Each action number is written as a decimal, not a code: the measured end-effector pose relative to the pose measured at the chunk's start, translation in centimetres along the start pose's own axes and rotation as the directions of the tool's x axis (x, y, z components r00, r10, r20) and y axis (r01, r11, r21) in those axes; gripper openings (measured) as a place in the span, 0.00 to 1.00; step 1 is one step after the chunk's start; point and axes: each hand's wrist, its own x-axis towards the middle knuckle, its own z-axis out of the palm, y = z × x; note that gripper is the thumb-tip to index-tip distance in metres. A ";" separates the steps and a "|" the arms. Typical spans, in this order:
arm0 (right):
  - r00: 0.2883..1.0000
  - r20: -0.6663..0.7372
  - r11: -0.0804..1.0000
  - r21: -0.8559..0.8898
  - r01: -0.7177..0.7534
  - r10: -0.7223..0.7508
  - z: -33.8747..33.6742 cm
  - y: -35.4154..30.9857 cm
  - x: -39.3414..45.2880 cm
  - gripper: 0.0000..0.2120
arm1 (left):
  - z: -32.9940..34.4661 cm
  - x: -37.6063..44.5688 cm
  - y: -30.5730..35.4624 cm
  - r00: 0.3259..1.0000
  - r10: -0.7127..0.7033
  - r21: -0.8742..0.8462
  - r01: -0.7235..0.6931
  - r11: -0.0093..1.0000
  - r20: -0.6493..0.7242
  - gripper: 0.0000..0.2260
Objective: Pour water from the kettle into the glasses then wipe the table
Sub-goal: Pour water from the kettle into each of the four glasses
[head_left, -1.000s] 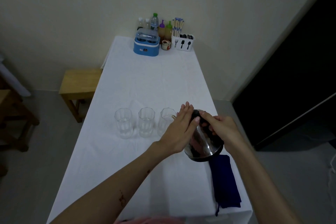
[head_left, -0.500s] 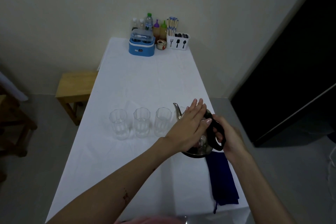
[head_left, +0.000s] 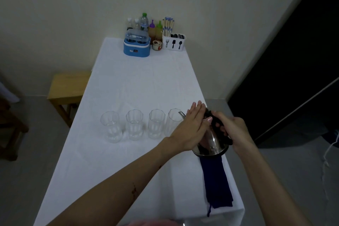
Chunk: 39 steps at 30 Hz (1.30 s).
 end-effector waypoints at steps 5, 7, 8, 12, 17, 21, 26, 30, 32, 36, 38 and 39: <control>0.999 0.010 0.992 -0.122 0.041 -0.040 0.2 -0.7 1.0 0.21 | 0.3 0.0 -0.4 0.999 -0.045 -0.072 0.043 0.996 -0.028 0.26; 0.998 0.022 0.986 -0.159 0.056 -0.053 0.2 -1.0 1.2 0.22 | 0.3 0.0 -0.5 0.998 -0.058 -0.100 0.054 0.993 -0.037 0.26; 0.998 0.025 0.983 -0.174 0.063 -0.059 0.2 -1.1 1.2 0.22 | 0.4 0.0 -0.6 0.997 -0.064 -0.108 0.059 0.992 -0.042 0.26; 0.994 0.048 0.966 -0.236 0.109 -0.100 0.3 -1.6 1.6 0.22 | 0.7 0.0 -0.7 0.995 -0.073 -0.102 0.066 0.993 -0.074 0.26; 0.988 0.062 0.944 -0.292 0.153 -0.141 0.1 -2.6 1.6 0.23 | 0.9 -0.1 -0.3 0.992 -0.074 -0.119 0.062 0.991 -0.106 0.26; 0.984 0.068 0.930 -0.321 0.177 -0.163 0.0 -3.4 1.7 0.23 | 0.8 0.2 -0.2 0.989 -0.074 -0.127 0.057 0.990 -0.130 0.26; 0.980 0.080 0.920 -0.338 0.197 -0.181 -0.1 -4.0 1.6 0.23 | 0.6 0.2 0.2 0.985 -0.075 -0.131 0.055 0.990 -0.153 0.26; 0.981 0.077 0.916 -0.351 0.196 -0.180 0.1 -4.0 1.5 0.23 | 0.5 0.1 0.1 0.984 -0.083 -0.144 0.060 0.988 -0.160 0.26; 0.980 0.080 0.909 -0.365 0.198 -0.182 0.3 -4.0 1.5 0.22 | 0.5 0.1 0.0 0.983 -0.087 -0.144 0.064 0.987 -0.160 0.26; 0.977 0.097 0.898 -0.383 0.215 -0.193 0.7 -4.2 1.5 0.22 | 0.4 0.1 -0.2 0.982 -0.100 -0.140 0.078 0.987 -0.159 0.26; 0.976 0.108 0.895 -0.390 0.218 -0.191 0.8 -4.2 1.5 0.23 | 0.3 0.1 -0.3 0.982 -0.103 -0.143 0.080 0.986 -0.160 0.26; 0.974 0.113 0.892 -0.392 0.223 -0.194 0.9 -4.2 1.6 0.23 | 0.3 0.1 -0.4 0.981 -0.104 -0.145 0.081 0.986 -0.162 0.26</control>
